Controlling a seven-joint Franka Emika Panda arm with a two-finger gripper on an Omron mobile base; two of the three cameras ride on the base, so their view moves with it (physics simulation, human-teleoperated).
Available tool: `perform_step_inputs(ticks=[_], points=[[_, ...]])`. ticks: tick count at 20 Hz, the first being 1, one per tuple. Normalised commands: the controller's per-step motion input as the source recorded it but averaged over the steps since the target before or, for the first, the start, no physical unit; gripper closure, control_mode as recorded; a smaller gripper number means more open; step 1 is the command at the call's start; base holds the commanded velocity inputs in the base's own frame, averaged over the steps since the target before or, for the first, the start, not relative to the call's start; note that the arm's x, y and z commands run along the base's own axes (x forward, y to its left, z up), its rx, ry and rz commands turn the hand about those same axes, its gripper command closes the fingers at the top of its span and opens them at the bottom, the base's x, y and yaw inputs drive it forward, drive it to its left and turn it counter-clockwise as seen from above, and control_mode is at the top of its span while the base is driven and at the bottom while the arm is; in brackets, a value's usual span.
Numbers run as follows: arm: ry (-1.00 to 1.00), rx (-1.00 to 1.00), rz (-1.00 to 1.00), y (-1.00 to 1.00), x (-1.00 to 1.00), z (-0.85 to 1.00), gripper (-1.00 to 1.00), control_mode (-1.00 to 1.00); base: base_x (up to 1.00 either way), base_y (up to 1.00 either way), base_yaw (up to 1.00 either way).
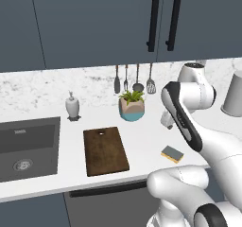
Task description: Pick up the sponge from the counter and clean the cutting board by briefly scrubbing or pressing down on the cutting board. Once finished, release the sponge.
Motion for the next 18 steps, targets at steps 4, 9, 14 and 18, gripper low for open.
perform_step_inputs(ticks=[4,9,14,18], points=[[0.0,-0.03,0.0,-0.06,0.15,-0.62,-1.0,-1.0,0.0,0.0,0.0],[0.0,-0.02,-0.02,-0.11,0.12,-0.55,-1.0,-1.0,0.0,0.0,0.0],[-0.01,0.0,-0.1,-0.15,0.03,-0.4,-1.0,-1.0,0.0,0.0,0.0],[0.0,0.0,-0.07,-0.07,0.04,-0.51,-1.0,-1.0,0.0,0.0,0.0]])
